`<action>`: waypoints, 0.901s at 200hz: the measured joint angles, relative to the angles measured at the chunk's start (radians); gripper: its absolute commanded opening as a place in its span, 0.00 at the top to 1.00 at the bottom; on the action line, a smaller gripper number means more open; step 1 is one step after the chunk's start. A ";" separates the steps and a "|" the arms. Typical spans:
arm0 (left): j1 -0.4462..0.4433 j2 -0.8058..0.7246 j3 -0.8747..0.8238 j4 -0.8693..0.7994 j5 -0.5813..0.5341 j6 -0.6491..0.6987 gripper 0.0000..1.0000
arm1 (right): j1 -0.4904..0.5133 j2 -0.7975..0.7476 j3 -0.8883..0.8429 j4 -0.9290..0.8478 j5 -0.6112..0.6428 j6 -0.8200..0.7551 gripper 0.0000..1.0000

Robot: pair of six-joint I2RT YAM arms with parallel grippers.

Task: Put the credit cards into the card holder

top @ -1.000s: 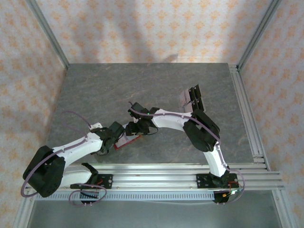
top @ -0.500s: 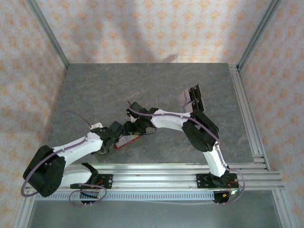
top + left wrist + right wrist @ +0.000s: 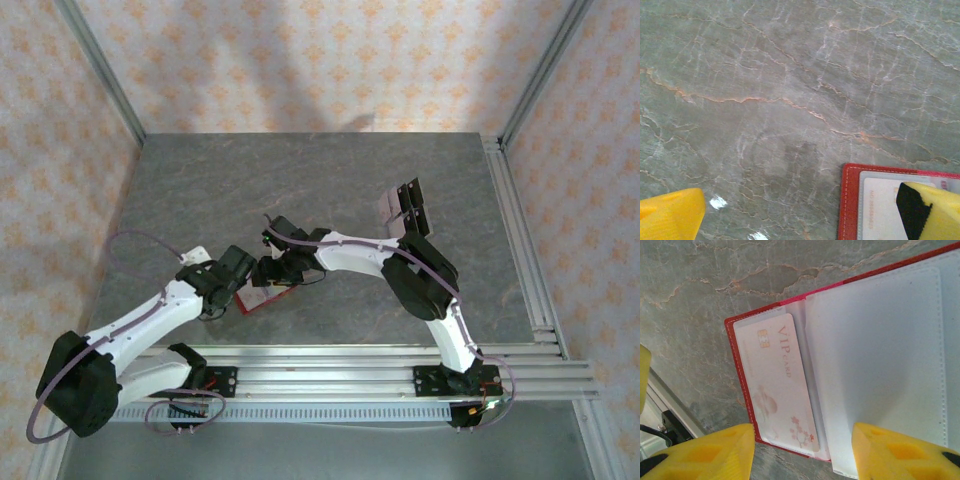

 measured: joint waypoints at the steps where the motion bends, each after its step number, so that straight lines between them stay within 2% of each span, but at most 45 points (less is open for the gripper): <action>1: 0.001 0.000 0.000 0.000 0.000 0.000 0.00 | 0.000 0.000 0.000 0.000 0.000 0.000 0.46; 138: 0.004 0.093 0.003 0.006 0.032 0.043 0.00 | -0.082 0.021 0.012 -0.034 0.117 -0.041 0.47; 180: 0.003 0.127 0.028 0.019 0.041 0.065 0.00 | -0.119 -0.016 -0.049 -0.014 0.161 -0.040 0.47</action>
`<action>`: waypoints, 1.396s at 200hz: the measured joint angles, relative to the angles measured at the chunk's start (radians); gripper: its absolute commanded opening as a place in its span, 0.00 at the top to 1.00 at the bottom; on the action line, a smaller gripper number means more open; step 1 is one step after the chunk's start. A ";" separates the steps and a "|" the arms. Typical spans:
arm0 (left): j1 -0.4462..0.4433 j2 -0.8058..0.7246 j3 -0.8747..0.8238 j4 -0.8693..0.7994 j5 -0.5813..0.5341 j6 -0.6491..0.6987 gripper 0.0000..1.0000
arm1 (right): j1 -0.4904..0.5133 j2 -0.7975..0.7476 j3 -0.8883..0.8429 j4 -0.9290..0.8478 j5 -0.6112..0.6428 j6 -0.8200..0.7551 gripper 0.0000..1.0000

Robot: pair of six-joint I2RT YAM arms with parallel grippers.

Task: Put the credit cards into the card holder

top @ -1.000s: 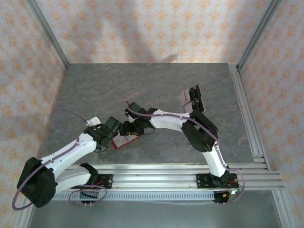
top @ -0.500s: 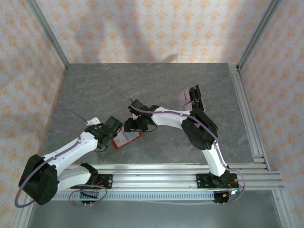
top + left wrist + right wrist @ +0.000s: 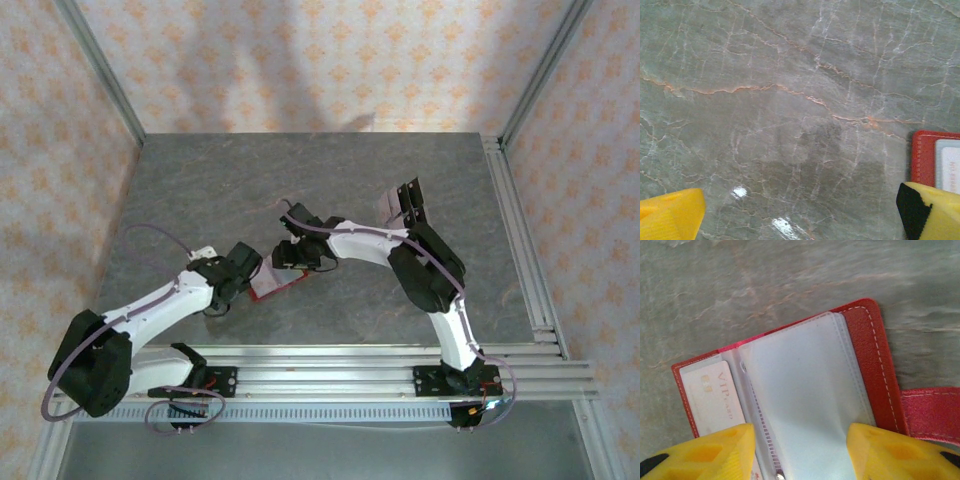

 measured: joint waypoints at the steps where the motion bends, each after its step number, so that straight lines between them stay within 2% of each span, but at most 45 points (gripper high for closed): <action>1: 0.000 0.001 0.000 0.000 0.000 0.001 0.00 | -0.001 -0.002 -0.002 0.000 0.001 0.000 0.47; 42: 0.000 0.068 0.031 0.040 0.030 0.045 0.00 | -0.053 -0.108 -0.154 0.035 0.053 0.009 0.47; 85: 0.000 0.136 0.061 0.123 0.083 0.121 0.00 | -0.061 -0.189 -0.258 0.050 0.084 0.027 0.47; 144: -0.035 0.245 0.161 0.197 0.117 0.198 0.00 | -0.061 -0.222 -0.264 -0.011 0.123 0.016 0.47; 194: -0.047 0.324 0.164 0.214 0.120 0.198 0.00 | -0.061 -0.258 -0.264 -0.071 0.171 -0.020 0.47; 279: -0.068 0.380 0.171 0.238 0.120 0.205 0.00 | -0.047 -0.239 -0.246 -0.082 0.172 -0.032 0.47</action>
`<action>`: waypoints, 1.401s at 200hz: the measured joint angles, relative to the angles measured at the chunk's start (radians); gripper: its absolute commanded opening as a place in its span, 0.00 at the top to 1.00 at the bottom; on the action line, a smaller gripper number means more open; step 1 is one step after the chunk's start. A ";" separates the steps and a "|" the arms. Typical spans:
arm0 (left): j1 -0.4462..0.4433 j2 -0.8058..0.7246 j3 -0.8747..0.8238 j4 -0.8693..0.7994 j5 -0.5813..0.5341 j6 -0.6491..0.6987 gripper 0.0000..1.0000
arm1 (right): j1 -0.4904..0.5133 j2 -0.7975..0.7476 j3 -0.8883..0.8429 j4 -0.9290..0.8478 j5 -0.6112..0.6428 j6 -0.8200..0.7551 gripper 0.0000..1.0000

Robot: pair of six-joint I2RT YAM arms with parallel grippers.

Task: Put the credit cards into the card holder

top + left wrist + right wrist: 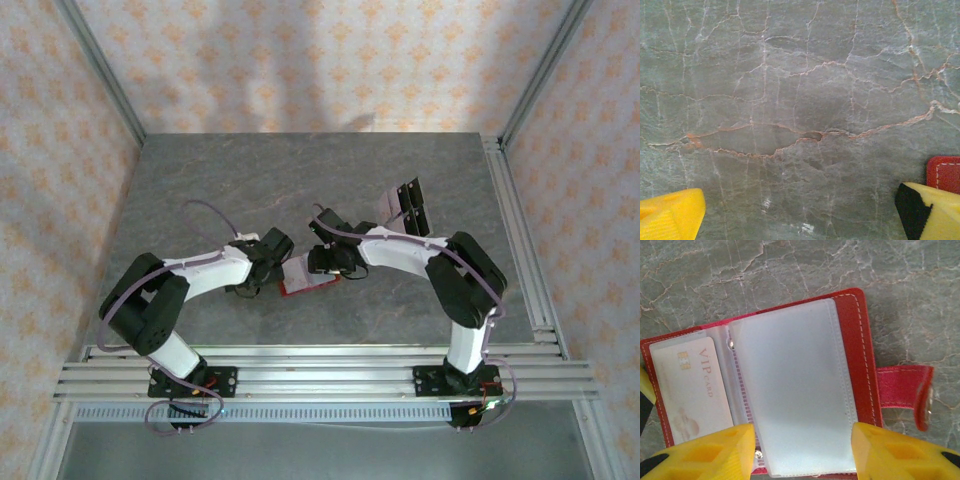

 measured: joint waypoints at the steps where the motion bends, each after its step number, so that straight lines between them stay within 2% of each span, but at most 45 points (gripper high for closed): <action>1: 0.000 0.000 0.000 0.000 0.000 0.000 0.00 | 0.000 0.000 0.000 0.000 0.000 -0.001 0.47; 136: -0.006 0.012 0.005 0.009 -0.001 0.000 0.00 | 0.001 0.056 0.033 -0.020 0.023 -0.021 0.46; 280: -0.012 0.016 0.006 0.012 -0.008 0.000 0.00 | 0.057 0.061 0.077 -0.037 0.003 -0.020 0.46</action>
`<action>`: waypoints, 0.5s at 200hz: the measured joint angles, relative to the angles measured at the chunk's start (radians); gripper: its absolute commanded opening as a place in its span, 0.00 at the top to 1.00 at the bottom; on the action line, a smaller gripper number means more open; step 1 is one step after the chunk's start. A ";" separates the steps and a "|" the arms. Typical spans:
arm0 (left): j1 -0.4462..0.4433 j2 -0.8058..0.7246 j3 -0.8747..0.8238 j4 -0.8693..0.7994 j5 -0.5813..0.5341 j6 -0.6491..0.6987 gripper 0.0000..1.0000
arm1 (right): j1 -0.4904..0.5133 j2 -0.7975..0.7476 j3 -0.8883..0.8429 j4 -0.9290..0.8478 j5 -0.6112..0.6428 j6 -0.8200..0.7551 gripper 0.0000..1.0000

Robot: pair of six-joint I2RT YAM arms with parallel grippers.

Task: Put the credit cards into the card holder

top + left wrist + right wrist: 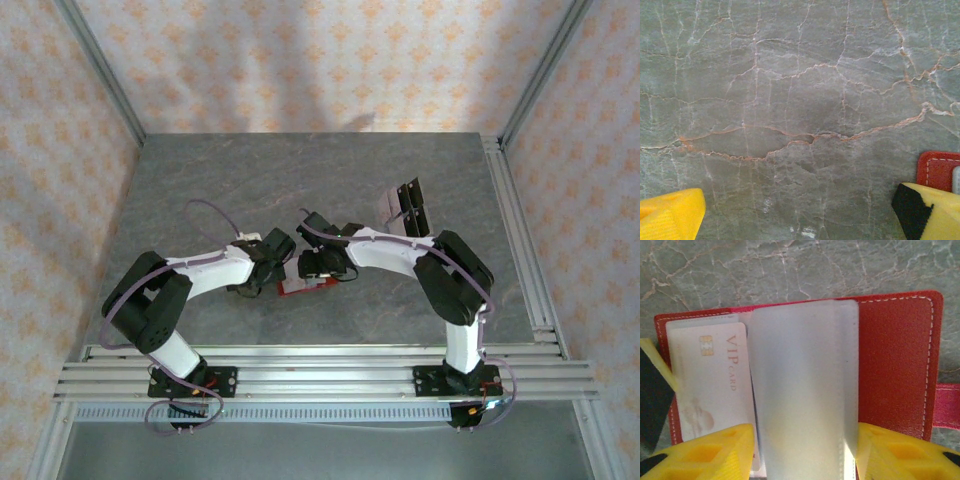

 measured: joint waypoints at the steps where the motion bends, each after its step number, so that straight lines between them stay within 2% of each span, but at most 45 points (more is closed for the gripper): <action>1: 0.000 0.000 0.000 0.000 0.000 0.000 0.00 | 0.000 0.000 0.001 0.000 0.000 0.000 0.46; 100: 0.000 0.000 0.000 0.001 0.000 0.000 0.00 | 0.000 -0.026 0.038 -0.031 0.004 -0.001 0.44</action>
